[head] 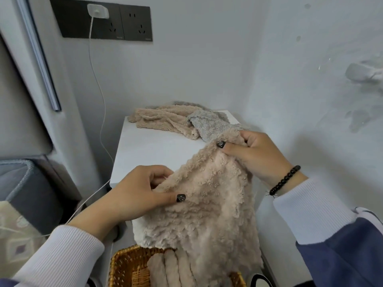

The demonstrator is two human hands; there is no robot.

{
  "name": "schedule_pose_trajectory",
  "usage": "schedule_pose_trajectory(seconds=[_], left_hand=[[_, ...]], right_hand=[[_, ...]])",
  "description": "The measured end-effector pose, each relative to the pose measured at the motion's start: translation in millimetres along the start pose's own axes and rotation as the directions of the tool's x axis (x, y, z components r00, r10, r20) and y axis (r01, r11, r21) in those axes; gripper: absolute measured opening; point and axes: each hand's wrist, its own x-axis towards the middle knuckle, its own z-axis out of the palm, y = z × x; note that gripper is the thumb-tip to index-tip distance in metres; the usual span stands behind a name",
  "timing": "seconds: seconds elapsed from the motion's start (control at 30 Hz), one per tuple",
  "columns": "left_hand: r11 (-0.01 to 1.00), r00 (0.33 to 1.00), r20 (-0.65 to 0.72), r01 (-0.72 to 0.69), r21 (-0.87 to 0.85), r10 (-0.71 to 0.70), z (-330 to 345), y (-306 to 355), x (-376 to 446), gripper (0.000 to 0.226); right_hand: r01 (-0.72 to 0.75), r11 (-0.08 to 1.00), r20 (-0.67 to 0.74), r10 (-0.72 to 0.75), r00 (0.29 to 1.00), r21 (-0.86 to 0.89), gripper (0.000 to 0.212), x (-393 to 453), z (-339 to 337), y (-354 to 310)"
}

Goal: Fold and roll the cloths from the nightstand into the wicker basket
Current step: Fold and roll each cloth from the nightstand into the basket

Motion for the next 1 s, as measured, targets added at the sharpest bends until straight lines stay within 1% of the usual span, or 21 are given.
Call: schedule_pose_trajectory(seconds=[0.03, 0.1, 0.17, 0.27, 0.37, 0.43, 0.5, 0.57, 0.63, 0.7, 0.73, 0.77, 0.8, 0.87, 0.9, 0.93, 1.0], left_hand=[[0.999, 1.000, -0.001, 0.004, 0.034, -0.004, -2.6, -2.1, -1.5, 0.032], [0.991, 0.999, -0.016, 0.045, 0.128, -0.044, -10.1, -7.2, -4.9, 0.022], [0.961, 0.995, -0.035, 0.102, 0.257, -0.096, -19.8, -16.1, -6.3, 0.023], [0.896, 0.982, -0.098, 0.190, 0.401, -0.164, -30.4, -26.4, -6.9, 0.031], [0.836, 0.962, -0.209, 0.257, 0.484, -0.175, -36.0, -31.0, -3.0, 0.021], [0.789, 0.936, -0.313, 0.313, 0.529, -0.162, -38.0, -32.7, 1.3, 0.014], [0.777, 0.903, -0.399, 0.366, 0.512, -0.162, -39.4, -34.5, 6.0, 0.023], [0.771, 0.880, -0.433, 0.410, 0.488, -0.194, -41.1, -35.3, 11.6, 0.035], [0.744, 0.857, -0.454, 0.466, 0.480, -0.244, -43.4, -36.5, 18.2, 0.043], [0.711, 0.830, -0.472, 0.523, 0.470, -0.298, -46.9, -38.5, 26.6, 0.049], [0.701, 0.807, -0.487, 0.558, 0.445, -0.333, -49.2, -39.6, 30.5, 0.049], [0.703, 0.784, -0.501, 0.586, 0.402, -0.367, -50.8, -40.5, 35.4, 0.047], [0.726, 0.764, -0.506, 0.601, 0.334, -0.400, -52.3, -40.2, 39.3, 0.042], [0.793, 0.726, -0.479, 0.602, 0.096, -0.494, -52.1, -36.3, 48.0, 0.030], [0.808, 0.708, -0.457, 0.588, -0.039, -0.538, -51.3, -32.8, 52.3, 0.027], [0.812, 0.699, -0.432, 0.561, -0.161, -0.569, -50.9, -30.5, 55.1, 0.028], [0.803, 0.705, -0.387, 0.489, -0.341, -0.594, -49.7, -28.9, 59.9, 0.032]], right_hand=[[-0.003, 0.999, -0.015, 0.003, 1.000, -0.040, 0.004, 1.4, -2.3, 0.7], [0.003, 0.993, -0.028, -0.006, 1.000, -0.117, 0.021, 5.8, -5.7, 3.7], [0.027, 0.984, -0.038, -0.034, 0.999, -0.177, 0.035, 8.4, -7.9, 5.5], [0.034, 0.975, -0.090, -0.054, 0.994, -0.218, 0.036, 14.3, -9.0, 10.4], [-0.018, 0.956, -0.140, -0.024, 0.990, -0.292, 0.042, 20.8, -5.2, 15.7], [-0.061, 0.925, -0.154, 0.003, 0.988, -0.375, 0.053, 26.3, -0.9, 19.6], [-0.120, 0.887, -0.171, 0.048, 0.984, -0.446, 0.057, 32.4, 2.1, 21.4], [-0.189, 0.884, -0.190, 0.116, 0.975, -0.428, 0.057, 41.8, 3.2, 24.5], [-0.253, 0.907, -0.181, 0.201, 0.963, -0.336, 0.056, 51.7, 4.5, 27.6], [-0.312, 0.922, -0.173, 0.277, 0.945, -0.228, 0.047, 60.0, 6.8, 33.3], [-0.341, 0.925, -0.164, 0.315, 0.935, -0.167, 0.037, 62.1, 8.6, 34.5], [-0.378, 0.923, -0.134, 0.366, 0.921, -0.073, 0.023, 64.2, 10.4, 36.5], [-0.414, 0.910, -0.100, 0.415, 0.904, 0.033, 0.015, 64.9, 13.1, 35.8], [-0.448, 0.872, -0.040, 0.464, 0.885, 0.197, 0.035, 71.7, 16.6, 40.9], [-0.441, 0.864, -0.043, 0.464, 0.885, 0.241, 0.040, 77.1, 18.2, 44.3], [-0.427, 0.863, -0.059, 0.458, 0.887, 0.269, 0.041, 80.4, 21.0, 45.8], [-0.406, 0.855, -0.091, 0.454, 0.886, 0.322, 0.036, 89.3, 25.4, 52.0]])
